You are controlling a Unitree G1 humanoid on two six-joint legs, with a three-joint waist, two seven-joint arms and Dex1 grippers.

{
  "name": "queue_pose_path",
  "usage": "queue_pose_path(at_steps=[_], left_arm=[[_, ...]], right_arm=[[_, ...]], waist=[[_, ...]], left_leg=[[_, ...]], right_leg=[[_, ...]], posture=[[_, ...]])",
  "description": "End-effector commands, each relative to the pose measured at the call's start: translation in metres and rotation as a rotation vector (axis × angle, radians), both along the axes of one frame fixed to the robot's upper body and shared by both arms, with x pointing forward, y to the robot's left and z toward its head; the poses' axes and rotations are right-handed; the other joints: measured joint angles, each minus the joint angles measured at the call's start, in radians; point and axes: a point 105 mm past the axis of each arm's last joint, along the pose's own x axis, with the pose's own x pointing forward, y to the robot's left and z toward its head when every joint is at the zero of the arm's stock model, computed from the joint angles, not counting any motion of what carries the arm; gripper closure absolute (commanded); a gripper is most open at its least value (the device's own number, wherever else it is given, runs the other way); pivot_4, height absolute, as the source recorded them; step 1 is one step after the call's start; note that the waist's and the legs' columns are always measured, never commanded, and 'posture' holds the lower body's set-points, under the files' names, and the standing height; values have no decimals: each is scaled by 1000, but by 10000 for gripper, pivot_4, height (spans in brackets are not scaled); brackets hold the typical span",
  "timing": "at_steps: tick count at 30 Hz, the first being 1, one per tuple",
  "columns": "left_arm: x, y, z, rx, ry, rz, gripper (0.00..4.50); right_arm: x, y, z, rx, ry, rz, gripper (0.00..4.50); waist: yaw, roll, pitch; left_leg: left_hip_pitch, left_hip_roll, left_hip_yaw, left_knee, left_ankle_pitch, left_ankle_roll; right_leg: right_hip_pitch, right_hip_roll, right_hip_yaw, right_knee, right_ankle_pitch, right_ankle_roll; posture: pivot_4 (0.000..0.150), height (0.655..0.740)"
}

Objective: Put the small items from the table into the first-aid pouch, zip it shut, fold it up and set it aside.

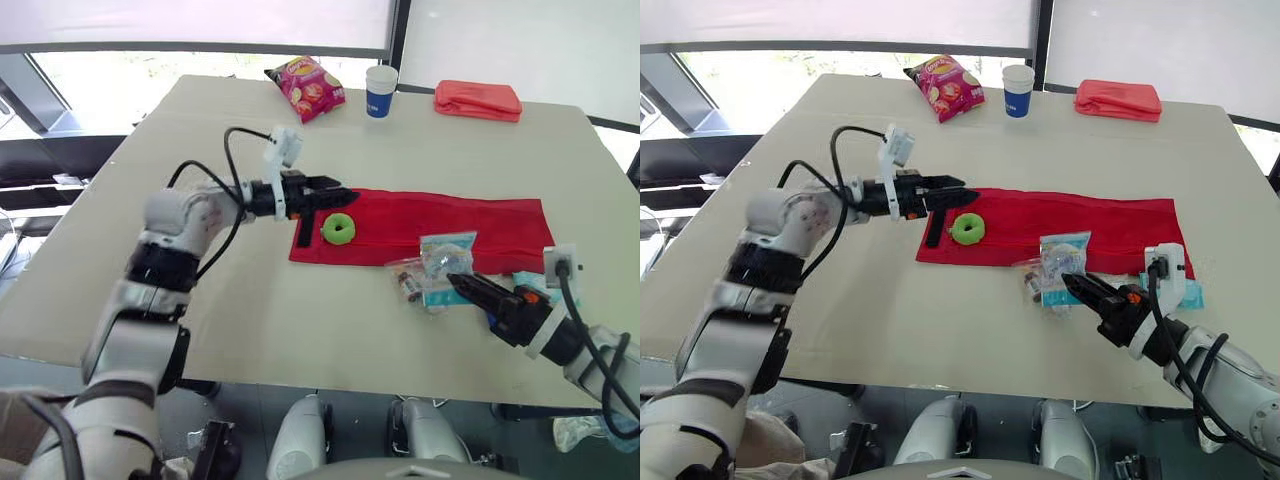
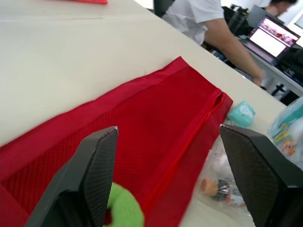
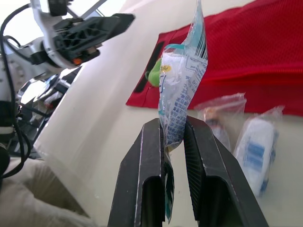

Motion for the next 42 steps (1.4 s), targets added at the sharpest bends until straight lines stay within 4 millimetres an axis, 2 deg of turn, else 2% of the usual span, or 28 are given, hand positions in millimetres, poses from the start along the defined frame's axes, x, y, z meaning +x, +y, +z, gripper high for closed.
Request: queue_pose_path(at_steps=[1,8,14,17,20,22,23,24,27,29,34,37,38,39,42], left_arm=[[10,2,-6,64,32,-24,8553],[23,-2,-27,174,65,27,8553],[20,-4,-46,356,28,-65,8553],[16,-5,-61,456,-9,-131,15480],[12,-4,-67,456,-2,-164,28526],[9,-5,-60,397,-28,-200,36529],[7,-4,-56,372,-44,-222,42090],[5,-2,-50,344,-86,-246,45000],[-9,6,-35,273,-182,-348,45000],[-22,15,-34,259,-201,-417,45000],[-54,30,-54,327,-292,-553,45000],[-69,42,-70,394,-263,-612,45000],[-70,46,-68,368,-225,-588,45000],[-70,49,-65,345,-201,-568,37811],[-62,50,-50,266,-175,-491,25061]], right_arm=[[-4,5,4,-14,-40,-10,44160],[-11,6,13,-8,-92,-46,44160],[-19,7,18,15,-123,-95,44161],[-22,7,18,11,-125,-102,44161],[-22,7,17,7,-125,-105,44162],[-22,8,17,5,-127,-100,44162],[-22,8,18,5,-128,-97,44162],[-22,8,18,4,-129,-93,44162],[-21,9,17,5,-129,-78,44163],[-20,10,16,5,-127,-63,44163],[-14,11,16,8,-131,-18,44164],[-11,13,14,-1,-128,12,44164],[-12,14,13,-6,-126,24,44165],[-12,15,12,-8,-125,32,44165],[-14,16,9,-26,-119,52,44165]], waist=[[-2,0,0],[0,-1,0],[0,-1,0],[0,-1,0],[0,-1,0],[-1,-1,0],[-1,-1,0],[-2,-1,0],[-3,-1,0],[-3,-1,0],[-2,0,-1],[5,-1,0],[0,0,0],[-1,0,0],[2,0,-1]], left_leg=[[0,-1,0,0,-1,1],[-1,-2,0,-1,-2,3],[-1,-1,-1,1,-4,6],[0,-1,-1,3,-4,6],[0,-1,-2,4,-4,6],[0,-1,-2,4,-4,6],[0,-1,-2,4,-4,6],[0,-1,-2,4,-4,6],[0,0,-2,4,-4,6],[0,0,-2,4,-4,6],[1,0,-1,6,-4,6],[-2,0,-6,12,-4,6],[-1,0,-6,12,-4,7],[0,0,-5,12,-4,7],[0,1,-6,12,-4,7]], right_leg=[[0,0,0,0,-1,1],[0,-1,1,-1,-1,8],[1,0,4,0,-2,8],[2,0,4,1,-2,7],[2,0,4,2,-3,5],[2,0,5,2,-3,5],[2,0,5,2,-3,5],[2,0,5,2,-3,5],[2,0,5,3,-3,6],[2,0,4,3,-3,6],[4,0,5,3,-3,5],[5,1,3,5,-3,5],[6,1,4,4,-3,5],[7,1,5,4,-3,5],[7,1,4,5,-3,5]], posture=[[1500,7400],[1500,7400],[1500,7400],[1500,7400],[1500,7400],[1500,7400],[1500,7400],[1500,7400],[1500,7400],[1500,7400],[1500,7400],[1500,7400],[1500,7400],[1500,7400],[1500,7400]])
